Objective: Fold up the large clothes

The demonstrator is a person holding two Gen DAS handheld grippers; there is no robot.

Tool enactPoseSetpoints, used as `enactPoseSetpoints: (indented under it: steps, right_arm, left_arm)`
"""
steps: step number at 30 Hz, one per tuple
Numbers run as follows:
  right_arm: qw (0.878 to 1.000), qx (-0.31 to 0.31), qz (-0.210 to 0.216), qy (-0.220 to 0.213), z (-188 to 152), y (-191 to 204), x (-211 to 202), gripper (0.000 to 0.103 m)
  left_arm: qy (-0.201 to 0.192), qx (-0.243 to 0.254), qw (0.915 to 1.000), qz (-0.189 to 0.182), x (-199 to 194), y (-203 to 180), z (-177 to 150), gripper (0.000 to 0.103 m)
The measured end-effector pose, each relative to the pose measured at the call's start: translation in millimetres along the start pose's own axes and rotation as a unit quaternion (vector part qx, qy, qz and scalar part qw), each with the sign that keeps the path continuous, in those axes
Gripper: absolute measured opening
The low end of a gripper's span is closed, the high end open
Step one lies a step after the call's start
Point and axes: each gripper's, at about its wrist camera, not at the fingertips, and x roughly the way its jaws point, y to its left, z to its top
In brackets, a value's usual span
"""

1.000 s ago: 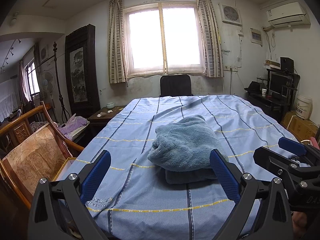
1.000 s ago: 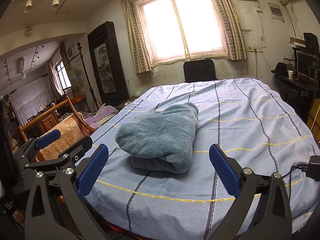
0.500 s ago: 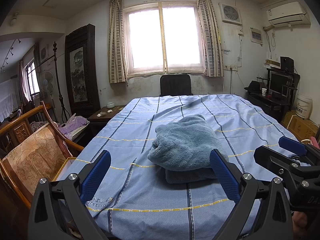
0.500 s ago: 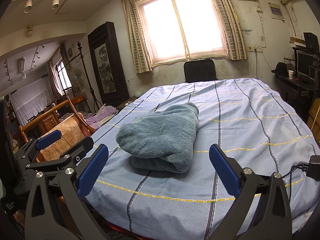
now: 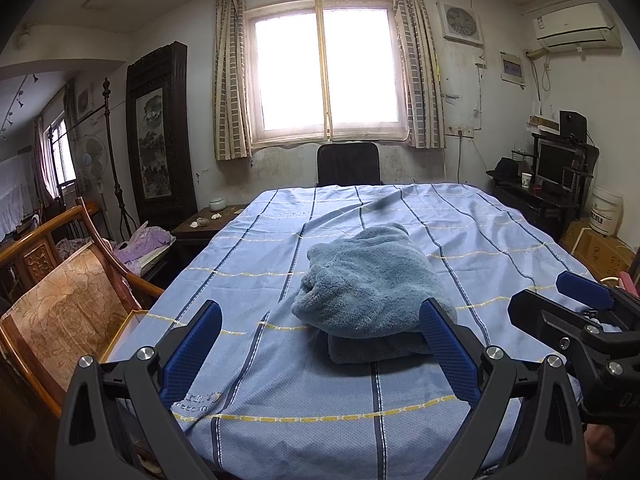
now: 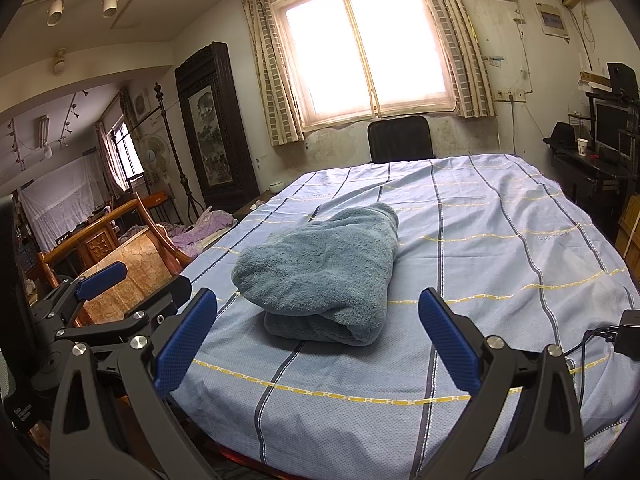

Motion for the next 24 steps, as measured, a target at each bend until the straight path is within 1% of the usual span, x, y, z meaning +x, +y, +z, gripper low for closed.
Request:
enactPoseSetpoints:
  steps: [12, 24]
  right_arm:
    - [1.0, 0.001, 0.003, 0.003, -2.1, 3.8, 3.0, 0.098]
    - [1.0, 0.006, 0.003, 0.002, -3.0, 0.0, 4.1, 0.098]
  left_arm:
    - [-0.004, 0.005, 1.0, 0.005, 0.4, 5.5, 0.7, 0.099]
    - [0.006, 0.013, 0.9999, 0.002, 4.2, 0.9, 3.4, 0.099]
